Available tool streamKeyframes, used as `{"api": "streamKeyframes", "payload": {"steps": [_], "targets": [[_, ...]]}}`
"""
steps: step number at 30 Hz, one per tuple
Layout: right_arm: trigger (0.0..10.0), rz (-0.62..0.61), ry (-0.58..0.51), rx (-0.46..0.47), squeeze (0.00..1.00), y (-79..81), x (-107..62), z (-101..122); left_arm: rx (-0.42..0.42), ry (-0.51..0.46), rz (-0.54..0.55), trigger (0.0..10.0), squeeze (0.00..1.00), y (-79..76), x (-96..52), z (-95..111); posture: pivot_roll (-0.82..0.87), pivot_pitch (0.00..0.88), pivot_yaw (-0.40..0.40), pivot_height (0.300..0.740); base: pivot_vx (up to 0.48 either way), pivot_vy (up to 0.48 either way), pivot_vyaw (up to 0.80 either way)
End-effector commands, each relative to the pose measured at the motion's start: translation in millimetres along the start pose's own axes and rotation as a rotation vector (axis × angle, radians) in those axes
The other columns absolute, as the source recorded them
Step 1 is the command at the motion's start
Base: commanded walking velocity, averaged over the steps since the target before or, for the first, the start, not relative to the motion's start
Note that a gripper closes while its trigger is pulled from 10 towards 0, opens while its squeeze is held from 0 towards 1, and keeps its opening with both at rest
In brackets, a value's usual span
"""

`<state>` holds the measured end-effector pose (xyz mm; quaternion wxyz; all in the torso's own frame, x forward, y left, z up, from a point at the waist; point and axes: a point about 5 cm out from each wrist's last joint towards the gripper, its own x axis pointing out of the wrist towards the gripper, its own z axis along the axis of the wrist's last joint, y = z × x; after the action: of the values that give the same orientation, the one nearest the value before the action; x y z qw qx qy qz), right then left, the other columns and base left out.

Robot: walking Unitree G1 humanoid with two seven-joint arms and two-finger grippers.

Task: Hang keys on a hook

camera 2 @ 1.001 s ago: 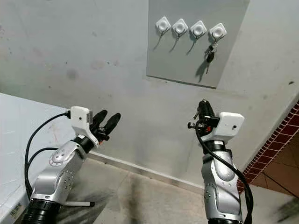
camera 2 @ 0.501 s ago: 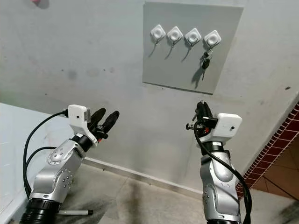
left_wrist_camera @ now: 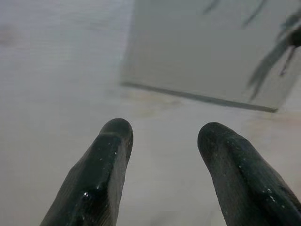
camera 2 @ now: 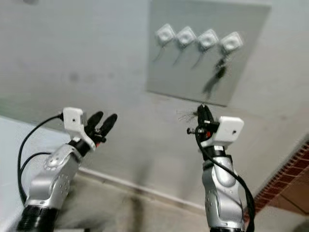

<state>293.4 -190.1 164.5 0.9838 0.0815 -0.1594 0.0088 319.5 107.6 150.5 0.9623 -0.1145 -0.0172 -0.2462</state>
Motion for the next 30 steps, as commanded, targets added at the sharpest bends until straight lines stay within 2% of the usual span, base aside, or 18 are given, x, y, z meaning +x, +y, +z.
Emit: {"api": "streamKeyframes", "payload": {"steps": [1,8,10,14,18,25,27,28,30], "targets": [[10.0,0.040,-0.035,0.018,0.00,12.9,5.0,6.9,0.025,-0.026,0.029,10.0,0.00,11.6,-3.6,11.3,0.05,0.000,-0.002,0.740,0.379,0.000,0.00],[10.0,0.042,-0.033,0.017,0.00,12.9,5.4,6.6,0.023,-0.028,0.039,10.0,0.00,11.7,-3.5,11.6,0.05,0.000,-0.003,0.740,0.364,0.000,0.00],[10.0,0.042,-0.031,0.016,0.00,12.9,5.5,6.4,0.027,-0.028,0.068,10.0,0.00,13.0,-3.1,11.6,0.05,0.000,-0.003,0.740,0.000,0.000,0.00],[10.0,0.044,-0.026,0.014,0.00,13.5,5.3,5.4,0.023,-0.046,0.047,10.0,0.00,11.3,-1.4,15.4,0.05,0.000,-0.003,0.740,0.000,0.000,0.00],[10.0,0.058,-0.019,0.014,0.00,15.2,7.3,4.7,0.035,-0.054,0.007,10.0,0.00,4.8,3.5,20.7,0.05,0.000,-0.005,0.740,0.000,0.000,0.00],[10.0,0.140,-0.021,0.007,0.00,25.3,16.2,6.5,0.074,-0.077,-0.096,10.0,0.00,-15.4,12.9,31.6,0.04,0.000,-0.002,0.740,0.000,0.000,0.00],[10.0,0.161,-0.027,0.010,0.00,28.2,19.4,8.3,0.078,-0.083,-0.121,10.0,0.00,-19.9,14.4,34.3,0.04,0.000,-0.001,0.740,0.000,0.000,0.00],[10.0,0.193,-0.043,0.021,0.00,33.2,24.9,12.1,0.089,-0.099,-0.160,10.0,0.00,-26.9,16.3,39.6,0.04,0.000,-0.001,0.740,0.000,0.000,0.00],[10.0,0.204,-0.050,0.023,0.00,35.0,27.3,13.7,0.090,-0.104,-0.171,10.0,0.00,-29.2,17.1,41.3,0.05,0.000,-0.003,0.740,0.000,0.000,0.00]]}}
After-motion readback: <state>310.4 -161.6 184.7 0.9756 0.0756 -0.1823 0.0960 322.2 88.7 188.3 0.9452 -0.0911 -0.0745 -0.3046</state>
